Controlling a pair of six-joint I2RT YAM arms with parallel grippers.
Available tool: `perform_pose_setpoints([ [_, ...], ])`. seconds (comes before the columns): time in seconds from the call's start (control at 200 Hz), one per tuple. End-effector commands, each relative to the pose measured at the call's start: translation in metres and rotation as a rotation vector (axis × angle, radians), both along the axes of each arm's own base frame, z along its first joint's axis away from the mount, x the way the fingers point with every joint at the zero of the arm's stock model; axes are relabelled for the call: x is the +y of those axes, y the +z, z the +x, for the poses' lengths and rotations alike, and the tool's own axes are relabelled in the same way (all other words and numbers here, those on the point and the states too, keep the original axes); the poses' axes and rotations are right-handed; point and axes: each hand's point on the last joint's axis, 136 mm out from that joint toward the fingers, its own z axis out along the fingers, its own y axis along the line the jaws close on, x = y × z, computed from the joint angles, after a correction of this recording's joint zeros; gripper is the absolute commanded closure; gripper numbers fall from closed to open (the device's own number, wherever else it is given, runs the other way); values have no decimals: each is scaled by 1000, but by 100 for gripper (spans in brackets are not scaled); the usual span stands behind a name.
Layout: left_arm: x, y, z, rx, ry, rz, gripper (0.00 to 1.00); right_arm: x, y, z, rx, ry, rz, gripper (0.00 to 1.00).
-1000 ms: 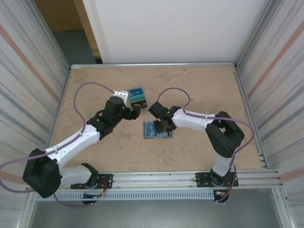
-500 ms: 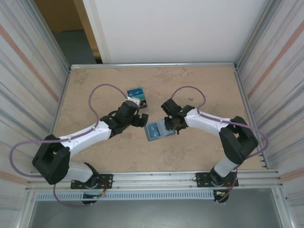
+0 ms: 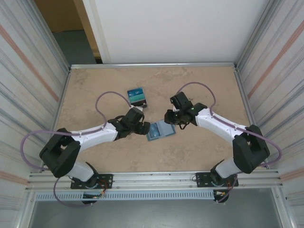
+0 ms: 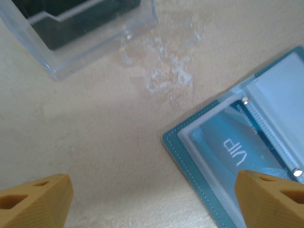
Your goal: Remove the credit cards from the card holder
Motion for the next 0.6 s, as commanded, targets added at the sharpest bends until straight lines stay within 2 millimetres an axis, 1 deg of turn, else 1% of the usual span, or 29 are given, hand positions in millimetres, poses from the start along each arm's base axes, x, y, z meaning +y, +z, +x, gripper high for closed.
perform_pose_setpoints([
  [0.0, -7, -15, -4, 46, 6, -38, 17, 22, -9, -3, 82, 61, 103, 76],
  [0.1, -12, -25, -5, 68, -16, -38, 25, 33, -20, -4, 121, 92, 126, 78],
  [0.155, -16, -29, -6, 81, -31, -43, 28, 36, -27, -4, 143, 99, 135, 82],
  [0.205, -20, -32, -7, 89, -47, -48, 30, 39, -33, -3, 161, 105, 140, 83],
  [0.301, -23, -36, -8, 104, -63, -49, 34, 45, -42, -3, 181, 119, 156, 81],
  [0.451, -24, -40, -8, 112, -77, -30, 38, 47, -55, -3, 215, 124, 167, 79],
  [0.591, -23, -44, -7, 120, -83, -11, 39, 50, -62, -3, 234, 129, 184, 78],
])
